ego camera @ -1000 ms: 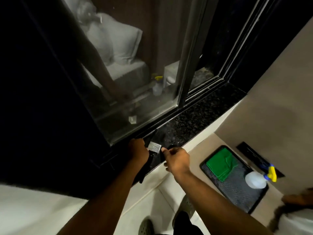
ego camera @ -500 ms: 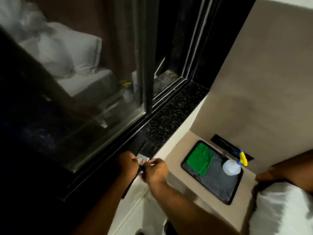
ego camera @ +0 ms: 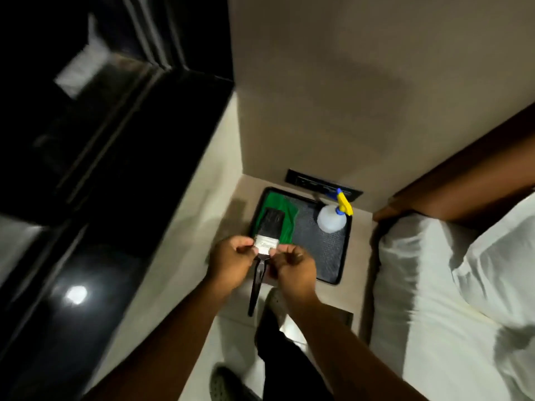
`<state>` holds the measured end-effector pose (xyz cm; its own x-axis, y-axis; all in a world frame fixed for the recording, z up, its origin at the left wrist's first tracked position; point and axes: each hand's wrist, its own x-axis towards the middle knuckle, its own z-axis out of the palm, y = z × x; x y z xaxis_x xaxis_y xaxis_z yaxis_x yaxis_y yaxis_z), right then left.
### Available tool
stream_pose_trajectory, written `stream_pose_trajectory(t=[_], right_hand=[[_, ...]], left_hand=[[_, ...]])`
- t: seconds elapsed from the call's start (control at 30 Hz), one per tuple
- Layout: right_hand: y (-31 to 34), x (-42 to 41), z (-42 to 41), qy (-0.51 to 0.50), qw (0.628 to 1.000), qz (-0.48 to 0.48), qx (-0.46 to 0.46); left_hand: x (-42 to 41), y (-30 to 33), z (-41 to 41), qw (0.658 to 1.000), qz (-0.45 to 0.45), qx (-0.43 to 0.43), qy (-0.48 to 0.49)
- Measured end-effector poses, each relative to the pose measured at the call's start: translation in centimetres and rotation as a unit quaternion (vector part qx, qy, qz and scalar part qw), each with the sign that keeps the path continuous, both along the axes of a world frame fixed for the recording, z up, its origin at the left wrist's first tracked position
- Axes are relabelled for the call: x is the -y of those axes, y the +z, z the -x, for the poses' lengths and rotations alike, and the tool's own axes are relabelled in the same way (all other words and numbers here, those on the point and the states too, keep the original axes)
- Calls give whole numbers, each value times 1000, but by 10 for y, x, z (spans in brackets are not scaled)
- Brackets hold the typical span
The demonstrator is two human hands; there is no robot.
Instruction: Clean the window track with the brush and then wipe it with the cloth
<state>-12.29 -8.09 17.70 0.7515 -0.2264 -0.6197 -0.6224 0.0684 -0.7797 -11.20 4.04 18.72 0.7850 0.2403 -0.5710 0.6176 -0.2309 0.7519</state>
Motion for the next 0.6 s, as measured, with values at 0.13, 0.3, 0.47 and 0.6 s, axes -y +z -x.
stream_pose_trajectory(t=[0.13, 0.3, 0.47, 0.6], right_hand=[[-106, 71, -52, -1, 991, 118, -64], [-244, 126, -113, -2, 971, 215, -104], [-323, 136, -140, 41, 956, 276, -90], [-330, 127, -138, 85, 939, 327, -66]], left_hand=[[81, -106, -67, 994, 50, -89, -34], [143, -232, -128, 978, 85, -165, -98], [150, -306, -160, 968, 62, -190, -150], [145, -315, -160, 964, 41, -186, -187]])
